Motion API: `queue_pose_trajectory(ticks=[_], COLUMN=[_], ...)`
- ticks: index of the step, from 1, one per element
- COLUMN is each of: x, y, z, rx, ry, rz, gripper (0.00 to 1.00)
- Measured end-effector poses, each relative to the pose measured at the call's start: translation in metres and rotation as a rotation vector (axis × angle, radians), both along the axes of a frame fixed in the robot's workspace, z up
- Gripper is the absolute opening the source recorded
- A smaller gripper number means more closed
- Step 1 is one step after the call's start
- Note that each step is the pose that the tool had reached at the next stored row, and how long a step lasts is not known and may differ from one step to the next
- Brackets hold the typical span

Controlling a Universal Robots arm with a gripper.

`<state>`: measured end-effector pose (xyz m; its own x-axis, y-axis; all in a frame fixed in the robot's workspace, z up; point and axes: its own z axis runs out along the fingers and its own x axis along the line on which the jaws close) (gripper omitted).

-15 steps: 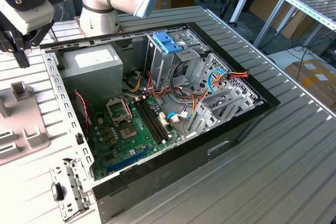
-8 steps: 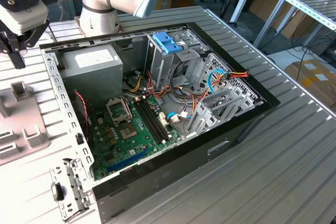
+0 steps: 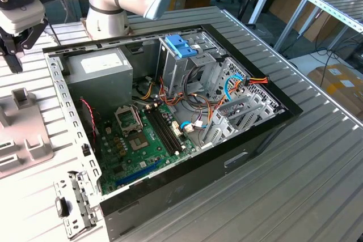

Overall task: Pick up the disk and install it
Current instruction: 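Reach for the disk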

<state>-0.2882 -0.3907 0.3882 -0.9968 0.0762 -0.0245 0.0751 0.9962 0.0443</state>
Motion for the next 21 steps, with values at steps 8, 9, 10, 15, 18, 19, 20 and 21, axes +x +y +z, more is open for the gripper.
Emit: queue_pose_trajectory(ticks=[8, 9, 10, 15, 18, 19, 20, 21], x=[-0.0044, -0.0049, -0.0053, -0.0067, -0.0073, -0.0073, -0.0077, -0.0080], y=[0.0067, 0.0072, 0.0075, 0.0076, 0.0077, 0.0076, 0.0076, 0.0076], z=[-0.0007, -0.0007, -0.0007, -0.0020, -0.0022, -0.0023, -0.0024, -0.0025], rx=[0.0001, 0.0001, 0.0000, 0.0000, 0.0000, 0.0000, 0.0000, 0.0001], ry=[-0.0001, -0.0001, 0.0001, 0.0000, 0.0000, 0.0001, 0.0000, 0.0000], rz=[0.000, 0.000, 0.000, 0.000, 0.000, 0.000, 0.000, 0.000], gripper=[0.11, 0.11, 0.11, 0.11, 0.11, 0.11, 0.11, 0.11])
